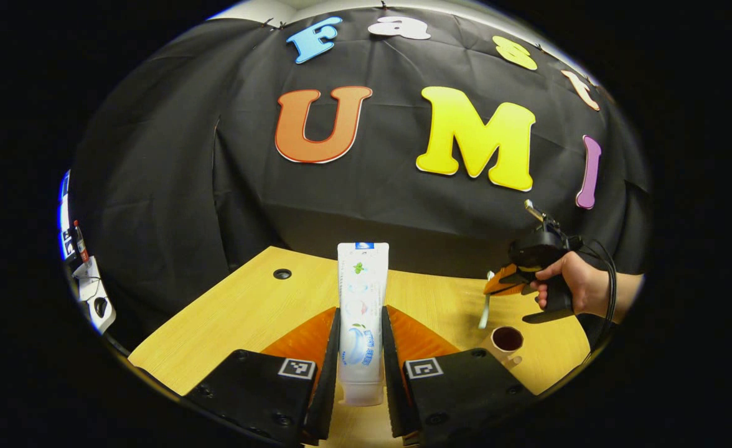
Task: Put the toothbrush and toothpaste on the desktop into the cup, then pick up the cup and place it on the coaster on the desktop.
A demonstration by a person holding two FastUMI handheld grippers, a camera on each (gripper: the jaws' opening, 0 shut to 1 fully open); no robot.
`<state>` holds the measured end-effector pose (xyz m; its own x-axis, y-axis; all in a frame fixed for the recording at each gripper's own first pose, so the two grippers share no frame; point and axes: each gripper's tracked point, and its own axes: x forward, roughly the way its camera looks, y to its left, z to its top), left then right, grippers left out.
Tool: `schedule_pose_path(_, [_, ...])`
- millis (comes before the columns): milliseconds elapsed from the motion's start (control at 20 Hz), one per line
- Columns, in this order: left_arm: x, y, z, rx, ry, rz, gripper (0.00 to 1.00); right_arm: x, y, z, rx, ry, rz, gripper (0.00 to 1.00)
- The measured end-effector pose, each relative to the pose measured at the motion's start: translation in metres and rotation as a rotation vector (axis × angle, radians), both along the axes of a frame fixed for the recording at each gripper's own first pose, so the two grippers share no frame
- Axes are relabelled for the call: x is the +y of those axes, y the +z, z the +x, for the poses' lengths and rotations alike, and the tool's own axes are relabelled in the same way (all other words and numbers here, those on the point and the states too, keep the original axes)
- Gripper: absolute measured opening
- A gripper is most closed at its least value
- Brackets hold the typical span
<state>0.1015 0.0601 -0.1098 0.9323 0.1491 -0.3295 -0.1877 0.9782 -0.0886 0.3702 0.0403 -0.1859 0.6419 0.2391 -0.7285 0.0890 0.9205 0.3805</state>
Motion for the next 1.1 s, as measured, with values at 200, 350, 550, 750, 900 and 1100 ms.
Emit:
schedule_pose_path(200, [-0.013,0.003,-0.002,-0.009,-0.040,-0.007,0.38,-0.021,0.050,-0.019,-0.203,0.037,0.008,0.00])
schedule_pose_path(350, [-0.024,0.003,-0.002,-0.011,-0.080,-0.010,0.38,-0.021,0.076,-0.042,-0.357,0.056,-0.090,0.00])
schedule_pose_path(550, [-0.040,0.003,-0.006,-0.016,-0.125,-0.002,0.38,-0.003,0.066,-0.047,-0.489,0.086,-0.235,0.00])
schedule_pose_path(750, [-0.051,0.000,-0.015,-0.009,-0.152,0.013,0.38,0.010,0.041,-0.045,-0.572,0.098,-0.327,0.00])
schedule_pose_path(900, [-0.057,-0.002,-0.021,-0.002,-0.158,0.026,0.39,0.005,0.012,-0.053,-0.594,0.097,-0.357,0.00])
schedule_pose_path(1100, [-0.064,-0.006,-0.027,0.015,-0.166,0.058,0.39,0.004,-0.012,-0.052,-0.615,0.094,-0.361,0.00])
